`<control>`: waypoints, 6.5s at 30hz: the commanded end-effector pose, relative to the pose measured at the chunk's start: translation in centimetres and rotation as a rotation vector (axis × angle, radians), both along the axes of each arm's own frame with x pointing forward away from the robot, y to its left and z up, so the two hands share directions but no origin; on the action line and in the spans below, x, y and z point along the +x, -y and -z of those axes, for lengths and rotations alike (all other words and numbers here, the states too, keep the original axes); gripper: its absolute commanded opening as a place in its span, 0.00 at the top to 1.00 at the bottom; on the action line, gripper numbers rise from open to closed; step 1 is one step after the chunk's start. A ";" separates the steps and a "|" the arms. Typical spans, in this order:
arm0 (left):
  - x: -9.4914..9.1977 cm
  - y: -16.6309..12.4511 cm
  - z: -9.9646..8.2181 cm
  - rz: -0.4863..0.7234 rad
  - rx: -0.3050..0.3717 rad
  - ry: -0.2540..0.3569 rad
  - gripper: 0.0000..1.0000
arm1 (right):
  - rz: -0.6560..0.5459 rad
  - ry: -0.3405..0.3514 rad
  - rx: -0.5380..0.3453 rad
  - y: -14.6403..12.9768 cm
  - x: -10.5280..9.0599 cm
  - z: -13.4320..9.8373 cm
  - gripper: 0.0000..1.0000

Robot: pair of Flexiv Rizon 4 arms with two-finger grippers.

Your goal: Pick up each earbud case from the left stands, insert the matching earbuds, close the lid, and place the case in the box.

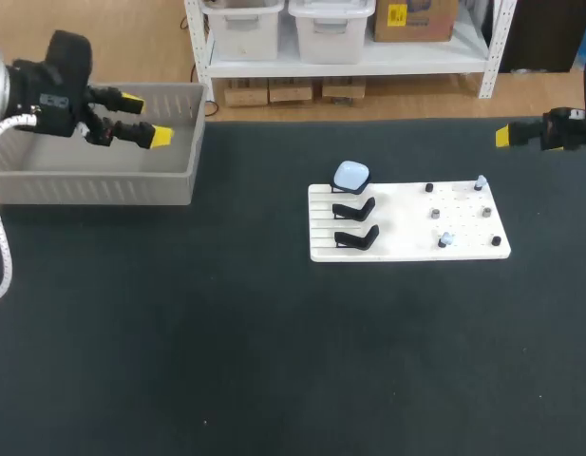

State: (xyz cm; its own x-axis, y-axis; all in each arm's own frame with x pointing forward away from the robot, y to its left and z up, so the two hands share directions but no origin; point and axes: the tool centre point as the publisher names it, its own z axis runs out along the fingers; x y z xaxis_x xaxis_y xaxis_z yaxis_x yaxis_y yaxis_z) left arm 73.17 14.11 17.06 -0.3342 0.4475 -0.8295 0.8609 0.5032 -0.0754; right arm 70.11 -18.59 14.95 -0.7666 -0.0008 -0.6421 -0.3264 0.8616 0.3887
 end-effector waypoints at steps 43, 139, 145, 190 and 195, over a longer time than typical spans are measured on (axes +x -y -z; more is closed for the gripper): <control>5.7 9.6 5.2 0.422 0.001 0.042 0.00 | 0.000 0.000 -0.001 0.0 0.0 0.0 0.00; 5.5 24.3 15.2 0.637 -0.107 -0.052 0.31 | 0.000 0.000 -0.001 0.0 0.0 0.0 0.00; 5.6 24.6 15.1 0.642 -0.114 -0.050 0.32 | 0.000 0.000 -0.001 0.0 0.0 0.0 0.00; 3.9 25.2 15.1 0.586 -0.135 -0.045 0.40 | 0.000 0.000 -0.001 0.0 0.0 0.0 0.00; 3.8 25.3 15.2 0.586 -0.136 -0.044 0.40 | 0.000 0.000 -0.001 0.0 0.0 0.0 0.00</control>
